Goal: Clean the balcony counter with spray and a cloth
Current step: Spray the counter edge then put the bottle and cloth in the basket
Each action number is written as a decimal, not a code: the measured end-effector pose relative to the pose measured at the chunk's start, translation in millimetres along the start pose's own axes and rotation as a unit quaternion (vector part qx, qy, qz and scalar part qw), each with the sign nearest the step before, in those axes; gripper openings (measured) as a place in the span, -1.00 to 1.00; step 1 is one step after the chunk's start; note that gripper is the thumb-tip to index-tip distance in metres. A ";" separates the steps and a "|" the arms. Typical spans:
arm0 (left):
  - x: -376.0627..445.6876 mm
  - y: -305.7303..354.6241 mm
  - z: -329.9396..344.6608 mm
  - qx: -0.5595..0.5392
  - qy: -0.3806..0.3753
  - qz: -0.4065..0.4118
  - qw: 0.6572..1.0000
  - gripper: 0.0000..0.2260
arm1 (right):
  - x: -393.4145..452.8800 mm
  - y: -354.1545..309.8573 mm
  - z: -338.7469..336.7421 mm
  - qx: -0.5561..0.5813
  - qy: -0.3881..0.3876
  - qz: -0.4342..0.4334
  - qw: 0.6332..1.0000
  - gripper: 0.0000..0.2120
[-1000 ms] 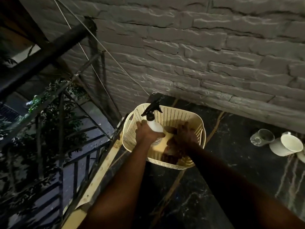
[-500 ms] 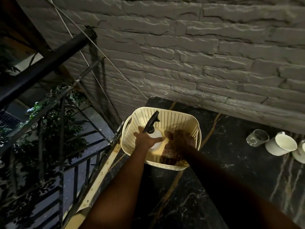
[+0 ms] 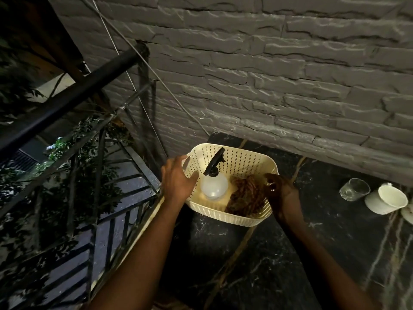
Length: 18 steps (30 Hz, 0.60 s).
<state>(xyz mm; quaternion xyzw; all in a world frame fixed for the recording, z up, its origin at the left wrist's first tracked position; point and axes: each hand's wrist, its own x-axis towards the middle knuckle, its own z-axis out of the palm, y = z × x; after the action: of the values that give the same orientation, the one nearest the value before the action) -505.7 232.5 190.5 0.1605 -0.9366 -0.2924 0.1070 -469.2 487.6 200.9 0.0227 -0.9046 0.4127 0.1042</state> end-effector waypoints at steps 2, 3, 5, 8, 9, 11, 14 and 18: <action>6.5 -0.3 5.6 -0.105 -0.026 -0.078 0.991 -0.47 | 4.7 13.6 2.9 -0.041 0.017 0.026 0.999 -0.77; 9.3 0.4 7.4 -0.160 -0.040 -0.108 0.980 -0.47 | 7.8 20.7 4.2 -0.045 0.017 0.057 0.997 -0.74; 15.9 2.7 11.4 -0.227 -0.071 -0.159 0.958 -0.47 | 8.8 31.5 2.8 -0.020 0.002 0.130 0.991 -0.69; 32.1 4.4 14.2 -0.256 -0.077 -0.201 0.942 -0.55 | 6.6 40.2 3.8 0.061 -0.017 0.188 0.980 -0.74; 36.6 4.9 14.4 -0.257 -0.084 -0.210 0.939 -0.61 | 5.7 39.4 4.1 0.089 -0.026 0.197 0.976 -0.77; 41.1 4.1 15.4 -0.240 -0.095 -0.229 0.939 -0.63 | 5.1 35.7 3.1 0.123 -0.024 0.216 0.968 -0.80; 34.7 -1.4 13.6 -0.232 -0.080 -0.257 0.935 -0.56 | 4.8 34.2 6.5 0.161 -0.017 0.222 0.962 -0.84; 13.1 -23.4 -12.5 -0.227 -0.029 -0.295 0.928 -0.57 | 6.4 12.4 21.7 0.143 -0.070 0.188 0.969 -0.82</action>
<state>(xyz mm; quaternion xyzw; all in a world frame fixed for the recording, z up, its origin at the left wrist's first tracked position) -508.6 203.2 188.3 0.3929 -0.7583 -0.5197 0.0224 -480.7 479.7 179.2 -0.1038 -0.8294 0.5471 -0.0434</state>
